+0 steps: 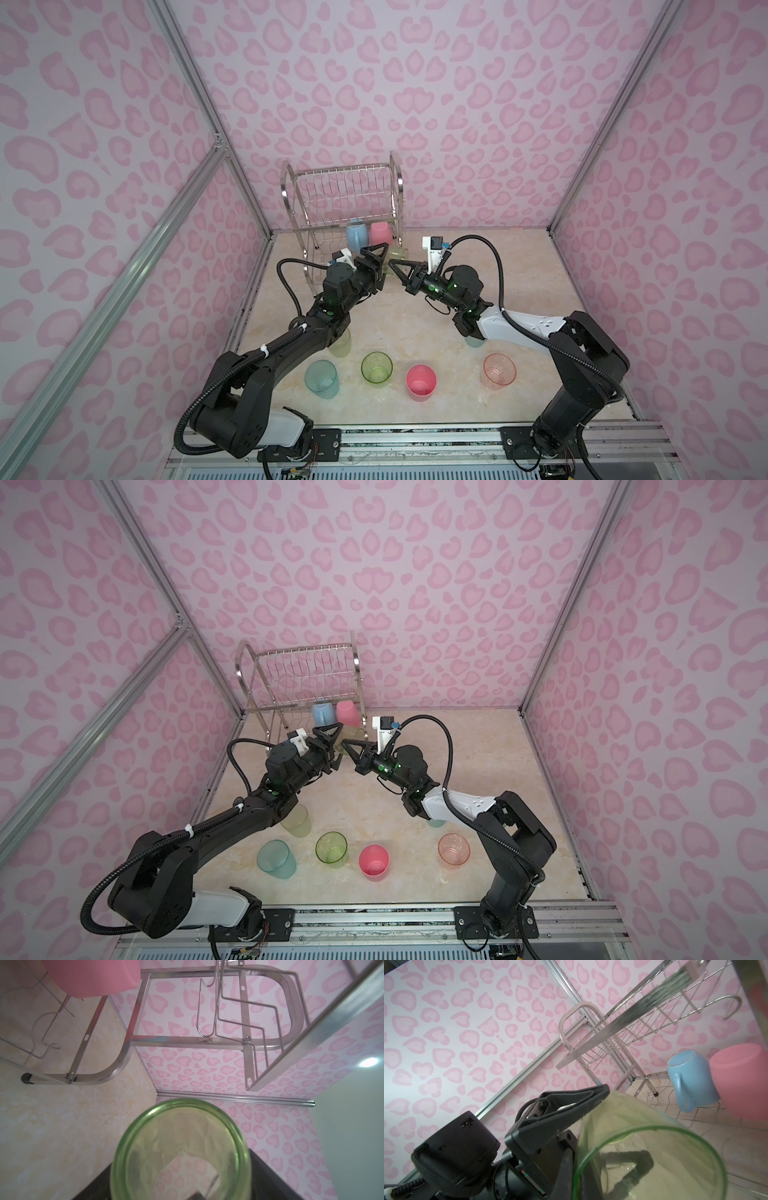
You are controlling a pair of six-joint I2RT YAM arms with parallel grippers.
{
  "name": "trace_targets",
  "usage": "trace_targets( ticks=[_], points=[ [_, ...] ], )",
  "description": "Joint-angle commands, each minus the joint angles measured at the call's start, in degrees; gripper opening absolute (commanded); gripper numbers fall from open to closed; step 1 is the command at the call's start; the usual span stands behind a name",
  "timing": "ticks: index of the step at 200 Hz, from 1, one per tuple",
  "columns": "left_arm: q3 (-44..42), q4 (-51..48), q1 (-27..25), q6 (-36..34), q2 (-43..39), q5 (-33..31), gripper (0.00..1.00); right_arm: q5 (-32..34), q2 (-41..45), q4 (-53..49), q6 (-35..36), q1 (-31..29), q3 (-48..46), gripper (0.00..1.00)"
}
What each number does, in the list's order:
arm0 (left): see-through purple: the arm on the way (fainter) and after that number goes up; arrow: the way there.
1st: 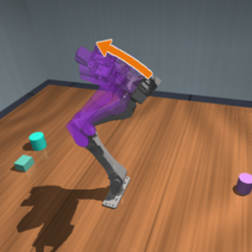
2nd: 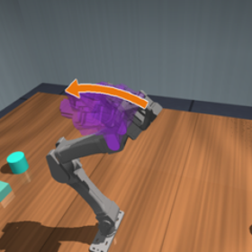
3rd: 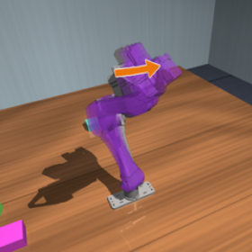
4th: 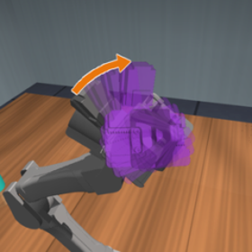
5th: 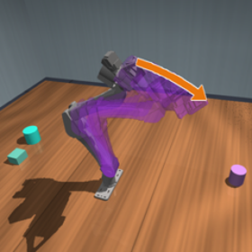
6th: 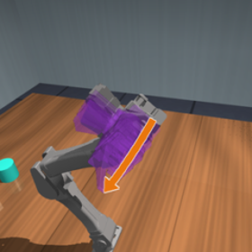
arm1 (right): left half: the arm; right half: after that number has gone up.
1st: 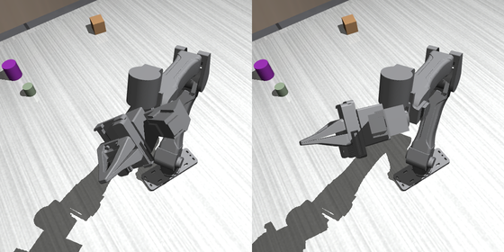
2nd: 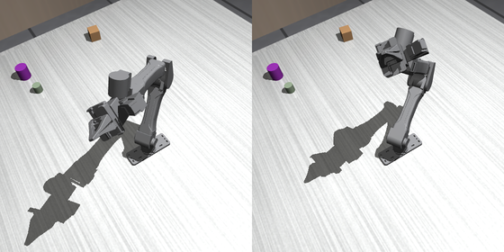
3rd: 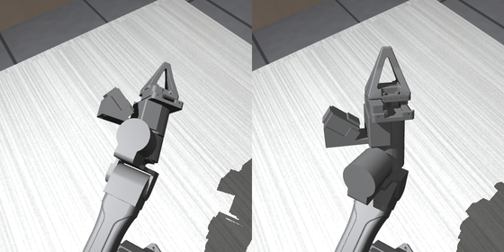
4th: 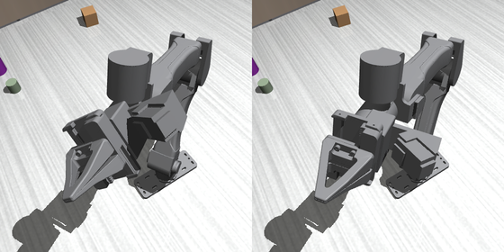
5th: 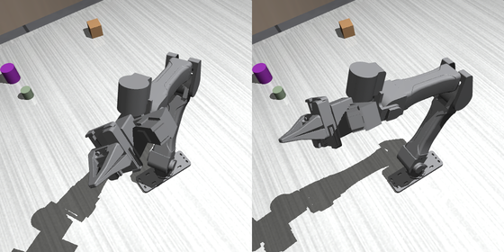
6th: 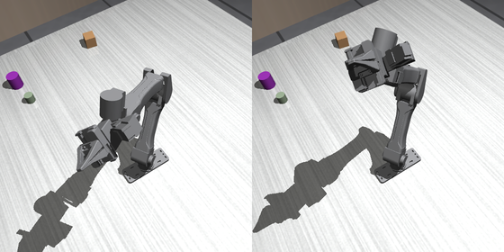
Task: Load the cups into the dish rack
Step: 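Grasp the green cup with the left gripper from the right gripper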
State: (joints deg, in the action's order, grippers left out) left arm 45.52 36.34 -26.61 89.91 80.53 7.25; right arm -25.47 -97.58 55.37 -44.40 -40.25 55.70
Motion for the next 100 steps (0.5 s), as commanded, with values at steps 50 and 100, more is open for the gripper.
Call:
trace_targets(
  ticks=[50, 100],
  points=[
    [0.5, 5.9, -0.9, 0.2, 2.6, -0.6, 0.80, -0.6, -0.9, 0.2, -0.6, -0.4, 1.1, 0.00],
    [0.1, 7.2, -1.2, 0.2, 2.9, -0.3, 0.84, -0.9, -1.2, -0.9, -0.3, -0.4, 2.2, 0.00]
  ],
)
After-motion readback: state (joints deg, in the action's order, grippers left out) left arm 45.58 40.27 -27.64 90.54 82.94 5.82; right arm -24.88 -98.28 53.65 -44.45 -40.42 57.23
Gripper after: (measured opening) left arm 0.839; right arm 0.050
